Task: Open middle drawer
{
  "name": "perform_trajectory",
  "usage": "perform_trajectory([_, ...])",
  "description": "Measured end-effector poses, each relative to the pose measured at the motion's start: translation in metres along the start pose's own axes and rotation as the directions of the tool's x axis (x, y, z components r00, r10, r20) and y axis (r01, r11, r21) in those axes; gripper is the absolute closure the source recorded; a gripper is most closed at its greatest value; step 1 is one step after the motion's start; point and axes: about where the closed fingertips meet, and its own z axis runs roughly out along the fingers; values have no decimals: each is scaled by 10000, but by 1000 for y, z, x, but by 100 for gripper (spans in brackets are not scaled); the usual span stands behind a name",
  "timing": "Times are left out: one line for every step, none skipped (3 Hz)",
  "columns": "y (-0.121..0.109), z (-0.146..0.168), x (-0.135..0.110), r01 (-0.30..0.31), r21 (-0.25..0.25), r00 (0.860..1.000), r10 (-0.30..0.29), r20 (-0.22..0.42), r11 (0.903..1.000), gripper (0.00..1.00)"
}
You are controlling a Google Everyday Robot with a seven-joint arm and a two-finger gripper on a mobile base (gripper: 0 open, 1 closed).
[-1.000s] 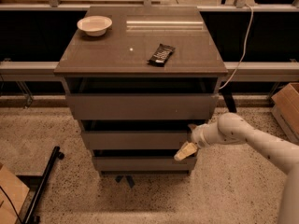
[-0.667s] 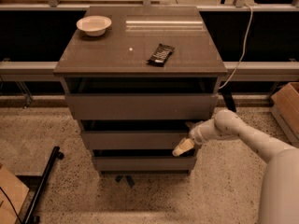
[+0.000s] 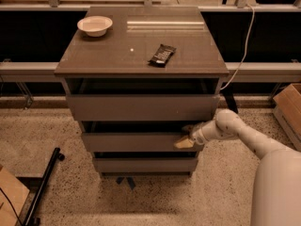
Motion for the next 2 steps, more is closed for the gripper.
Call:
perform_trajectory([1,-5,-5,0,0,10000,0,0,10000,80])
perform_trajectory([1,-6,-6,0,0,10000,0,0,10000,100])
